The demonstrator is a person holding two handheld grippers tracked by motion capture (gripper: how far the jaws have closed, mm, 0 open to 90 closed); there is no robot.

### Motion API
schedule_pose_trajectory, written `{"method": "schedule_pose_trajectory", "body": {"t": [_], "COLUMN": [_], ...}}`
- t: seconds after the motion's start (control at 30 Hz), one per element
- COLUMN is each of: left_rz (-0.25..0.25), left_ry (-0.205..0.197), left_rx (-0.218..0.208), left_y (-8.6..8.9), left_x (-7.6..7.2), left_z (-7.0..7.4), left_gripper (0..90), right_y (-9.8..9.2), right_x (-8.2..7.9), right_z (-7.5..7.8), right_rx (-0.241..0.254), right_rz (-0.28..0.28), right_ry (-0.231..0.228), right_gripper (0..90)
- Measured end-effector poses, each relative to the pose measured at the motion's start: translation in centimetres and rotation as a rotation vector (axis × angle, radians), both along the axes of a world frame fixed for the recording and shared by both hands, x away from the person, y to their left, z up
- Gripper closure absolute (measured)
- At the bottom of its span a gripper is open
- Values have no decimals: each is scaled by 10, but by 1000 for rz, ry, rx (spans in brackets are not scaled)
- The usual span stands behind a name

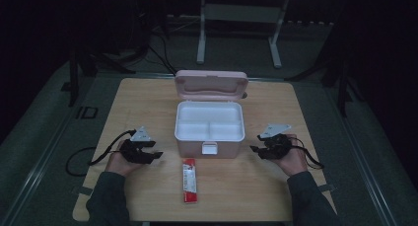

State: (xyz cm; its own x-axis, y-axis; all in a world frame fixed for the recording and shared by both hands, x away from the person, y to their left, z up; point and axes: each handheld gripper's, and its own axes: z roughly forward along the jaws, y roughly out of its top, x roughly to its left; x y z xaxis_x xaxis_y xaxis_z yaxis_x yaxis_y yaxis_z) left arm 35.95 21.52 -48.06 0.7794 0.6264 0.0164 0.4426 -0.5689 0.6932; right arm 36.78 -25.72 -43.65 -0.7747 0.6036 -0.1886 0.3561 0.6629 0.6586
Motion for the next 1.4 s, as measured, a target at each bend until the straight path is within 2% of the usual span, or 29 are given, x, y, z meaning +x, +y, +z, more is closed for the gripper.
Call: {"method": "schedule_pose_trajectory", "body": {"t": [0.13,0.23,0.33,0.47,0.53,0.7,0.73,0.93,0.97,1.03,1.07,1.2,1.23,1.4], "left_rz": [-12,-44,-65,-122,-125,-159,-179,-205,-219,-219,-235,-253,-253,-241], "left_ry": [-6,-35,-39,-54,-51,-29,-25,-14,-4,-1,10,4,3,-12], "left_rx": [-2,28,42,64,78,77,83,67,90,91,93,105,97,105], "left_y": [-3,-15,-22,-38,-40,-49,-53,-59,-65,-67,-71,-79,-81,-86], "left_x": [-4,-14,-20,-36,-37,-42,-46,-54,-59,-59,-62,-65,-65,-65], "left_z": [5,9,11,16,17,18,18,15,8,7,4,3,3,3], "left_gripper": [427,427,416,415,422,441,446,482,482,476,475,475,476,467], "right_y": [-1,1,2,4,4,6,6,9,11,12,14,18,19,21], "right_x": [0,-1,-2,-7,-8,-17,-18,-25,-28,-30,-31,-33,-34,-35], "right_z": [1,0,1,6,7,7,6,7,9,10,11,13,14,12], "right_rx": [3,-8,-8,-9,-13,-8,-11,-5,-4,-7,-11,-10,-11,-13], "right_rz": [-2,1,2,10,13,18,22,30,44,48,58,67,70,75], "right_ry": [0,-2,-3,-14,-17,-12,-10,-8,-16,-16,-18,-20,-21,-20], "right_gripper": [473,463,457,448,446,442,442,442,442,440,440,439,439,436]}}
